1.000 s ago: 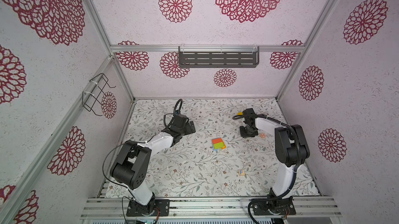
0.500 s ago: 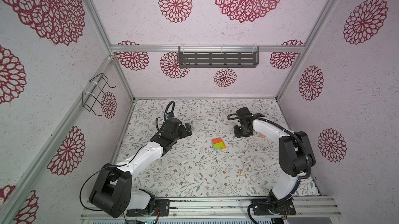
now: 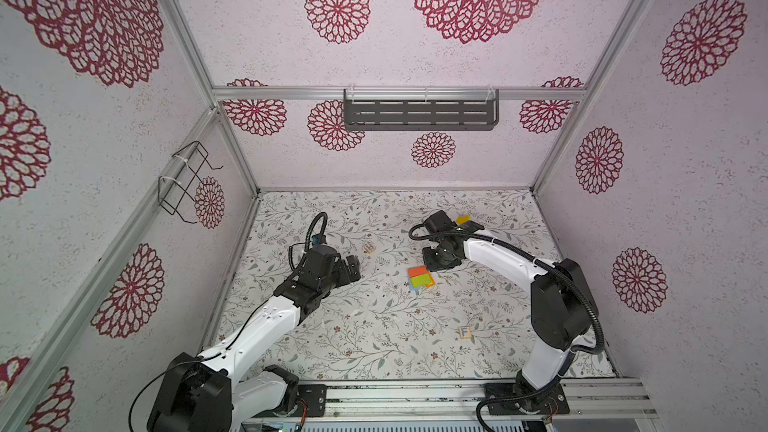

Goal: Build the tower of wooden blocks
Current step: 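Carry the wooden cube over the stack with the right gripper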

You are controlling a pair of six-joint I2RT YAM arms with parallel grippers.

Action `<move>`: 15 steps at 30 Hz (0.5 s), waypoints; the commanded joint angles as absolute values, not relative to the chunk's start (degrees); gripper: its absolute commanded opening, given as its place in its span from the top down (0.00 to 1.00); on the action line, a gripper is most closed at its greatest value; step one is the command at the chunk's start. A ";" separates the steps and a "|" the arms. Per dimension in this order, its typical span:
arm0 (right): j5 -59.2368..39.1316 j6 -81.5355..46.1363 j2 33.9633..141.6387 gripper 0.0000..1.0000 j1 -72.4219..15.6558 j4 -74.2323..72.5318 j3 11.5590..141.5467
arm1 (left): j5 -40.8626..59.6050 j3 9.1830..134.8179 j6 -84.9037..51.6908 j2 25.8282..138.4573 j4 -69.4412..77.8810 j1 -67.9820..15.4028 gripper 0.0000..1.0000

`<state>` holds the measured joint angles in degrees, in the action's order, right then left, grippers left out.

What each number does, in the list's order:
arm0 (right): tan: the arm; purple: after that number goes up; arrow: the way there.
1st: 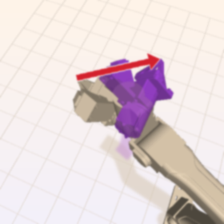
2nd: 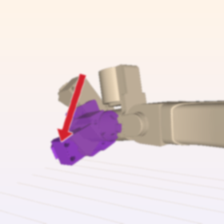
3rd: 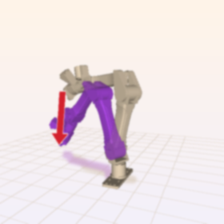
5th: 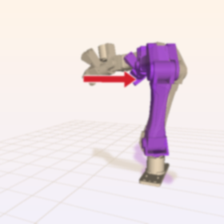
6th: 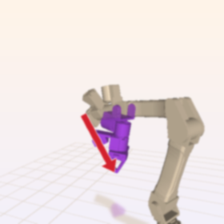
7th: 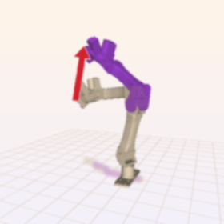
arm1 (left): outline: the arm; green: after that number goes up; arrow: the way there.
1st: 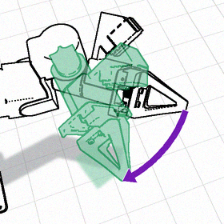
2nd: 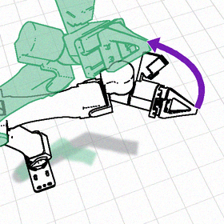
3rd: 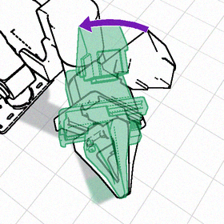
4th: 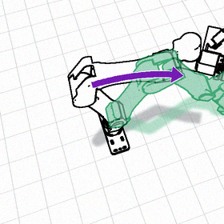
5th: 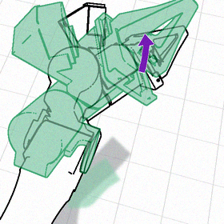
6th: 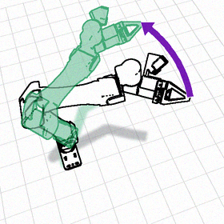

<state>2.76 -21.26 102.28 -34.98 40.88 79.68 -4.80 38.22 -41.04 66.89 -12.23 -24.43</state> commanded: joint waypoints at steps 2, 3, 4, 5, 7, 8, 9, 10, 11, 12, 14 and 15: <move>3.08 -24.11 104.59 0.71 -36.40 42.87 82.50 | -5.20 37.86 -41.64 66.60 -12.70 -24.26 0.03; 3.07 -24.30 105.09 0.71 -36.83 42.97 82.98 | -5.27 37.96 -41.57 66.70 -12.76 -24.31 0.03; 3.06 -24.43 105.67 0.71 -37.35 42.94 83.38 | -5.27 38.09 -41.41 66.81 -12.91 -24.33 0.03; 3.06 -24.50 106.21 0.71 -37.75 43.01 83.77 | -5.27 38.26 -41.38 66.87 -12.96 -24.31 0.03; 3.26 -24.68 107.40 0.71 -38.61 43.24 84.45 | -5.39 38.32 -41.11 66.80 -13.02 -24.33 0.03; 3.36 -24.77 107.80 0.71 -38.83 43.17 84.63 | -5.38 38.32 -41.00 66.80 -13.09 -24.34 0.03; 3.48 -24.93 108.25 0.71 -39.06 43.21 84.81 | -5.58 38.32 -40.94 66.81 -13.16 -24.28 0.03; 3.47 -25.13 108.66 0.71 -39.19 43.24 84.98 | -5.60 38.32 -40.94 66.80 -13.16 -24.26 0.03; 3.46 -25.27 109.09 0.71 -39.35 43.24 85.14 | -5.71 38.32 -40.94 66.80 -13.15 -24.26 0.03; 3.51 -25.40 109.46 0.72 -39.46 43.20 85.37 | -5.79 38.24 -40.90 66.88 -13.23 -24.26 0.03; 3.65 -25.66 109.97 0.72 -39.80 43.21 85.65 | -5.88 38.06 -40.87 66.97 -13.13 -24.26 0.03; 3.72 -25.90 110.19 0.72 -39.98 43.17 85.69 | -5.85 38.06 -40.83 67.06 -13.14 -24.26 0.03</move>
<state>2.79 -24.12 110.21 -39.46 41.85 83.72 -5.08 38.15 -40.95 66.92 -12.82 -24.43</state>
